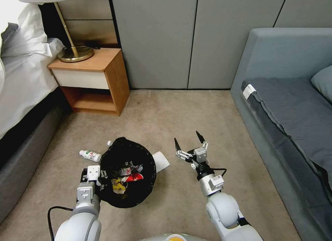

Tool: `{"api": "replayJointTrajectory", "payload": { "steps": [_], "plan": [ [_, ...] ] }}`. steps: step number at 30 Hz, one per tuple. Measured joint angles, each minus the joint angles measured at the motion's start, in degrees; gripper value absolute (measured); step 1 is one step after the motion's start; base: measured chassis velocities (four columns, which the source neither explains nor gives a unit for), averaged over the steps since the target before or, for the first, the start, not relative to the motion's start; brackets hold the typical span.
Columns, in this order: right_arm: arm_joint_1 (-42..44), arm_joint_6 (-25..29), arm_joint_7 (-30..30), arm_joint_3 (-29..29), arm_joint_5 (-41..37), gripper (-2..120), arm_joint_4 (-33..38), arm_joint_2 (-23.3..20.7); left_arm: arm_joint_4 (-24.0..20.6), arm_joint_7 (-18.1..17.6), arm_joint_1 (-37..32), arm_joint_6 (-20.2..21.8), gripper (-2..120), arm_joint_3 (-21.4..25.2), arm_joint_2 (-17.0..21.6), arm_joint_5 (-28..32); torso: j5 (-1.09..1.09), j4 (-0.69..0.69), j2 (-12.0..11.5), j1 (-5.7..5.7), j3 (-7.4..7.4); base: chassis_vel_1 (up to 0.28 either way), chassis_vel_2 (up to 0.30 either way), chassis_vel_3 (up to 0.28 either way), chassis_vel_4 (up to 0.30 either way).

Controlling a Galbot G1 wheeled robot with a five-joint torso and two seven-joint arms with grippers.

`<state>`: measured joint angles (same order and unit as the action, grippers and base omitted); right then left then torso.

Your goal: Pick up the trash bin, then pick up the garbage from the floor and place it into the trash bin.

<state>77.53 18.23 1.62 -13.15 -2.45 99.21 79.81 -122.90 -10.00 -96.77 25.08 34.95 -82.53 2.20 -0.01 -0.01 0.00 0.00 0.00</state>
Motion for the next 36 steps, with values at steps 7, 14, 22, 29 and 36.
{"api": "replayJointTrajectory", "payload": {
  "steps": [7, 14, 22, 29, 36],
  "plan": [
    [0.1, -0.97, 0.06, -0.12, -0.51, 100, -0.01, -0.23, -0.22, -0.09, -0.18, -0.11, 1, 0.04, -0.02, -0.03, 0.01, 0.0, 0.0, 0.0, 0.0, 0.005, 0.006, 0.006, 0.007],
    [0.02, -1.61, 0.46, 0.12, -0.76, 100, 0.04, -0.77, -0.65, -0.1, -0.57, -0.2, 1, 0.16, 0.03, -0.13, 0.01, 0.01, 0.0, 0.0, 0.0, 0.062, 0.059, 0.059, 0.06],
    [-0.15, -1.83, 1.06, 0.49, -0.79, 100, 0.42, -1.5, -1.1, -0.1, -1.02, -0.39, 1, 0.29, 0.18, -0.25, 0.01, 0.01, 0.0, 0.0, 0.0, 0.097, 0.102, 0.086, 0.095],
    [-0.37, -1.93, 1.37, 0.61, -0.79, 100, 0.55, -1.95, -1.35, -0.09, -1.46, -0.59, 1, 0.4, 0.28, -0.43, 0.01, 0.01, 0.0, 0.0, 0.0, 0.118, 0.128, 0.119, 0.123],
    [-0.41, -2.02, 1.47, 0.58, -0.76, 100, 0.53, -2.14, -1.39, -0.07, -1.67, -1.21, 1, 0.29, 0.25, -0.61, 0.01, 0.01, 0.0, 0.0, 0.0, 0.124, 0.107, 0.128, 0.136]
  ]
}}
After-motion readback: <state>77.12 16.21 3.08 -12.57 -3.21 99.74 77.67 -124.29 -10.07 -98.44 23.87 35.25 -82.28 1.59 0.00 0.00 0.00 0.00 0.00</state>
